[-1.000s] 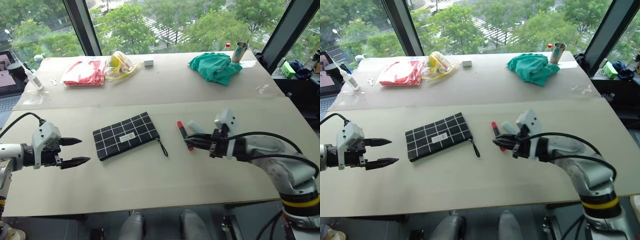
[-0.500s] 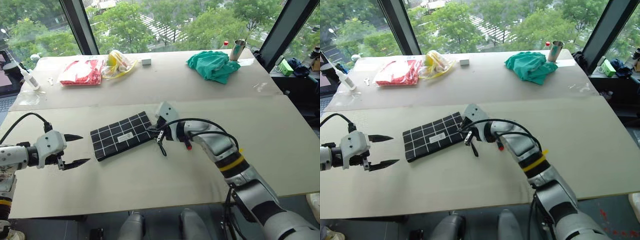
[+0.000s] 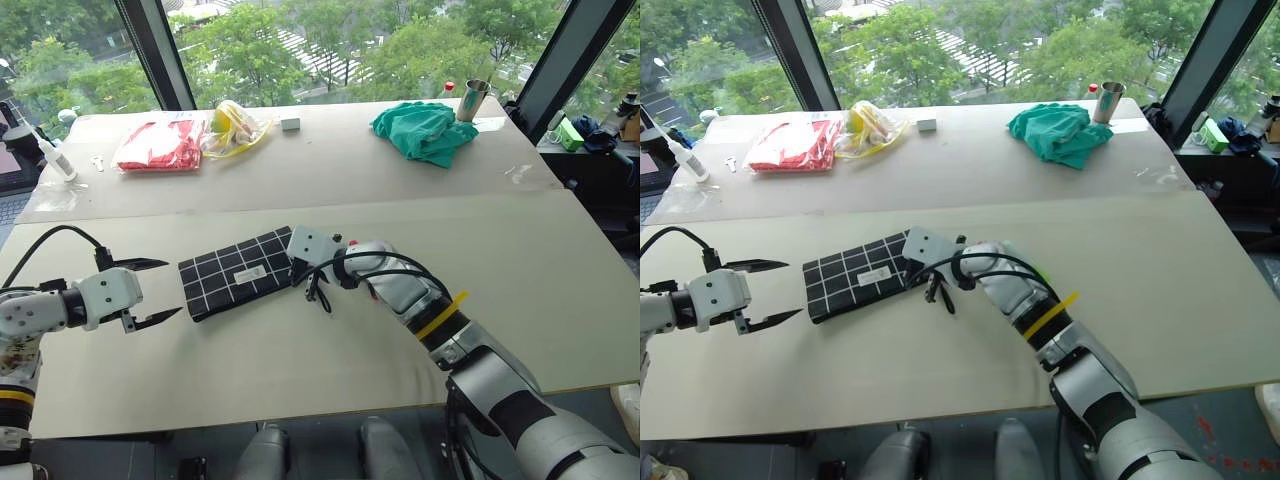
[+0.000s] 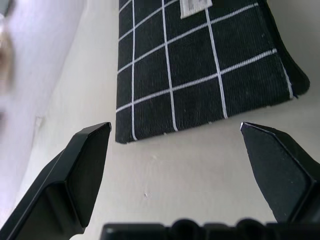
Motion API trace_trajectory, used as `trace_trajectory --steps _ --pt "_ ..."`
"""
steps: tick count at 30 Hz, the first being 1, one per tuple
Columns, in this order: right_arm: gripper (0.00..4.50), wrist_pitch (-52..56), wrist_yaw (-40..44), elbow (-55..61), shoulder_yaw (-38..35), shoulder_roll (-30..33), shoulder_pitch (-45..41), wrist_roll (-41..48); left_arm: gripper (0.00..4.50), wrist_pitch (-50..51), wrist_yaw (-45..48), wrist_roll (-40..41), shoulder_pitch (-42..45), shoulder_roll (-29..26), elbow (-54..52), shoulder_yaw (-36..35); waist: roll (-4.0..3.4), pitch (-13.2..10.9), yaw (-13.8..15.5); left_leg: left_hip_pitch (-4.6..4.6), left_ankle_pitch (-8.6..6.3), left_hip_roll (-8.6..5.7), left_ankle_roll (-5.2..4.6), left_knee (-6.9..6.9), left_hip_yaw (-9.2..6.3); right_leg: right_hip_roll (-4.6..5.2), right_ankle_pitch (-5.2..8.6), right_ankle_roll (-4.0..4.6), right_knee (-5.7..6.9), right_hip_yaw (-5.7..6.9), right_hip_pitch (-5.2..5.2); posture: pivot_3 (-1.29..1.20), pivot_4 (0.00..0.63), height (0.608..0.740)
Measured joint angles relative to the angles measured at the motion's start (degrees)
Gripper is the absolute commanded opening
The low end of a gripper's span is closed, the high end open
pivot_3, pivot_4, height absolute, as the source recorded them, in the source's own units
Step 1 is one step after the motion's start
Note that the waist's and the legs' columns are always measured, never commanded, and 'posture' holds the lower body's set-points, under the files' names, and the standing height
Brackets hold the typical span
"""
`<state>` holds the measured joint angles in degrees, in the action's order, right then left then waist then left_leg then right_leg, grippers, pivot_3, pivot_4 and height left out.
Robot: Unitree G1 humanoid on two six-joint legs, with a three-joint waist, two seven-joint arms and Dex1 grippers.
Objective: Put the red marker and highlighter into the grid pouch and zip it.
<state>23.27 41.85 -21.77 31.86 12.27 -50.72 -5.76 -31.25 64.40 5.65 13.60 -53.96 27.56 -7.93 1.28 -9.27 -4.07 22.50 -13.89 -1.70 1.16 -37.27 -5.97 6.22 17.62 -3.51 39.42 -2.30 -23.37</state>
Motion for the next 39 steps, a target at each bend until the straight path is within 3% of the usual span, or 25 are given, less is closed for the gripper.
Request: trace_trajectory --steps 15,23,30,33,39 --pt "0.06 1.2 -0.8 -0.6 -2.8 0.0 0.5 -2.1 4.5 -6.4 1.3 -2.0 3.6 -0.8 6.1 5.7 -0.01 0.0 0.1 -0.26 0.0 -0.01 0.0 0.0 0.02 0.0 0.0 0.0 0.33 0.07 0.07 0.0 0.15 0.74" --pt "0.06 2.6 -0.7 0.0 -4.0 -0.2 1.4 -2.4 4.5 -20.7 -10.3 -11.3 11.0 7.5 11.8 9.6 -0.06 0.1 1.1 -0.25 0.01 -0.09 0.01 -0.18 0.0 0.04 0.0 0.0 0.33 0.09 0.19 0.0 0.15 0.74" --pt "0.06 3.3 -0.4 0.9 -4.4 -0.3 1.9 -2.6 4.5 -28.8 -19.3 -18.0 15.4 9.0 17.9 12.7 -0.06 0.1 1.2 -0.25 0.02 -0.11 0.02 -0.21 -0.01 0.04 0.0 0.0 0.35 0.09 0.19 0.0 0.15 0.74" --pt "0.0 3.4 -0.2 1.1 -4.4 -0.3 2.0 -2.8 3.79 -30.4 -21.0 -19.5 17.0 9.0 19.7 14.1 -0.06 0.1 1.3 -0.25 0.02 -0.12 0.02 -0.21 -0.01 0.05 0.0 0.0 0.35 0.09 0.18 0.0 0.15 0.74" --pt "0.0 3.4 0.1 2.0 -4.6 -0.3 2.5 -3.0 1.54 -29.2 -15.3 -13.9 17.6 9.3 22.9 16.0 -0.06 0.1 0.6 -0.16 0.02 -0.11 0.02 -0.2 -0.06 0.04 0.0 0.0 0.39 0.13 0.13 0.0 0.15 0.74"
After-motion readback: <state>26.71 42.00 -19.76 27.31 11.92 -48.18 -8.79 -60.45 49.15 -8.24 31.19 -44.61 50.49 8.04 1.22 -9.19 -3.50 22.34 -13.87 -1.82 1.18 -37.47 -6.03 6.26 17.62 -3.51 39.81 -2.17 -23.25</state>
